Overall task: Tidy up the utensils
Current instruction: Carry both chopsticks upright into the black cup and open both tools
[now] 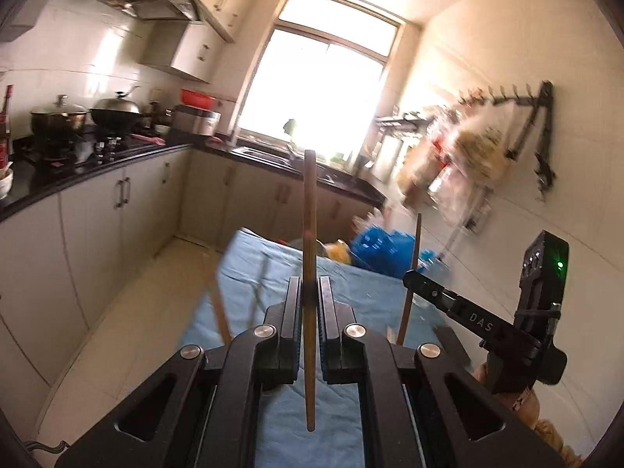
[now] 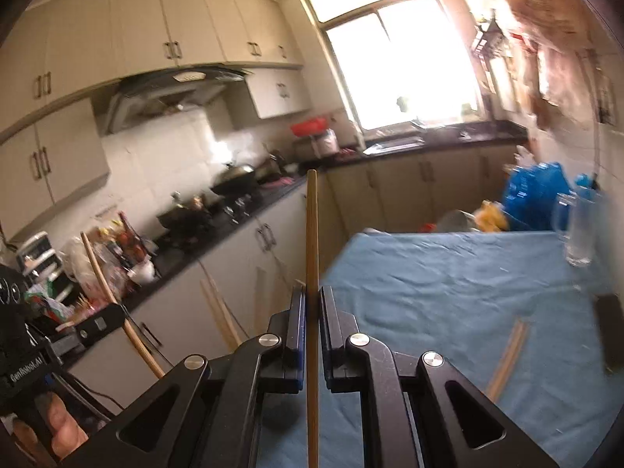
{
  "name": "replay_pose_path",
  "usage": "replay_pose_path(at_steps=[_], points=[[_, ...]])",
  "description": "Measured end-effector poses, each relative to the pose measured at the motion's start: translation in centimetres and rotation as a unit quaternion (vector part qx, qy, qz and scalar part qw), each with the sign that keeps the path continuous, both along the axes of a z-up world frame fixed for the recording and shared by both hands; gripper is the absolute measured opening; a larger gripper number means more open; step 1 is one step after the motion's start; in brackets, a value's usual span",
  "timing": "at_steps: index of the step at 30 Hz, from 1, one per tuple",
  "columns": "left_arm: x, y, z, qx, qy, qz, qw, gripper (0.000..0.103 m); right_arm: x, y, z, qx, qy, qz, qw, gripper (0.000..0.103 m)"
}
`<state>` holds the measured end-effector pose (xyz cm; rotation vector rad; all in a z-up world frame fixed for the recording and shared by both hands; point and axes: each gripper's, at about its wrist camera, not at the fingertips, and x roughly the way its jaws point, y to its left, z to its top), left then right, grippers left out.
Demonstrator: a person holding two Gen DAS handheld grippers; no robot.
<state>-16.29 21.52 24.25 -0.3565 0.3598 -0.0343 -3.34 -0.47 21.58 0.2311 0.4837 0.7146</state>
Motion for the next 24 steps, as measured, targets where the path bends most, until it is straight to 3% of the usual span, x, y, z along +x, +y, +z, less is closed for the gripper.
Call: replay_pose_path(at_steps=[7, 11, 17, 24], points=[[3.7, 3.4, -0.6, 0.001, 0.006, 0.030, 0.9995, 0.007, 1.4, 6.5, 0.9, 0.037, -0.042, -0.003, 0.998, 0.007], [6.0, 3.3, -1.7, 0.020, 0.018, 0.038, 0.9989, 0.007, 2.6, 8.3, 0.2, 0.052, -0.041, -0.008, 0.998, 0.007], [8.2, 2.8, -4.5, 0.028, 0.055, 0.029, 0.9977, 0.007, 3.5, 10.2, -2.0, 0.014, -0.039, -0.013, 0.999, 0.007], [8.5, 2.3, -5.4, 0.030, 0.072, 0.025, 0.9966, 0.007, 3.8, 9.9, -3.7, -0.011, -0.026, -0.010, 1.000, 0.008]])
